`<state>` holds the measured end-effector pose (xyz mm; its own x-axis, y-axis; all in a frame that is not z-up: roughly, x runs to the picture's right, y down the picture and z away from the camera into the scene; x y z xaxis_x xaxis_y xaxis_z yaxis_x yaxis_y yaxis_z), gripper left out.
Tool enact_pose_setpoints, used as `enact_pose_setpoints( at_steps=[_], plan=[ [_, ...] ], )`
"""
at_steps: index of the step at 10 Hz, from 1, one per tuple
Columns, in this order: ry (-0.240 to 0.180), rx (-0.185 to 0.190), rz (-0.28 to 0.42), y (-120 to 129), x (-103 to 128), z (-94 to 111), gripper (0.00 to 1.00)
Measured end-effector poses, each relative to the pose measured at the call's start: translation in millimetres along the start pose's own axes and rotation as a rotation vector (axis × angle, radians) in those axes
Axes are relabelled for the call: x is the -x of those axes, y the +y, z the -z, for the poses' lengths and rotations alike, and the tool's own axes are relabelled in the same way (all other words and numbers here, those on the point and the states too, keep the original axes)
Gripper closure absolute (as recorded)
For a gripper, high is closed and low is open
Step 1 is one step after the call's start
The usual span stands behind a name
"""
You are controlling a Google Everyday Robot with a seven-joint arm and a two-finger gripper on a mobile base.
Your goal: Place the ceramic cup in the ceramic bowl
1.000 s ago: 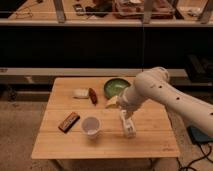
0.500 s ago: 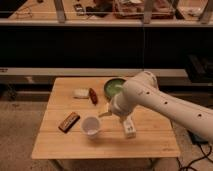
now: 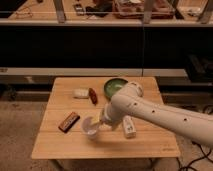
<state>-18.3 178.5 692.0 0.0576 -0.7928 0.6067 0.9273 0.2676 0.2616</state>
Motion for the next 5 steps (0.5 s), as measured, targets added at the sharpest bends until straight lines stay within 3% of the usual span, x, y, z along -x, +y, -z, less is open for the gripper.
enact_pose_setpoints(
  at_steps=[5],
  plan=[
    [-0.009,-0.062,-0.088,12.5,-6.1,-38.6,0.35]
  ],
)
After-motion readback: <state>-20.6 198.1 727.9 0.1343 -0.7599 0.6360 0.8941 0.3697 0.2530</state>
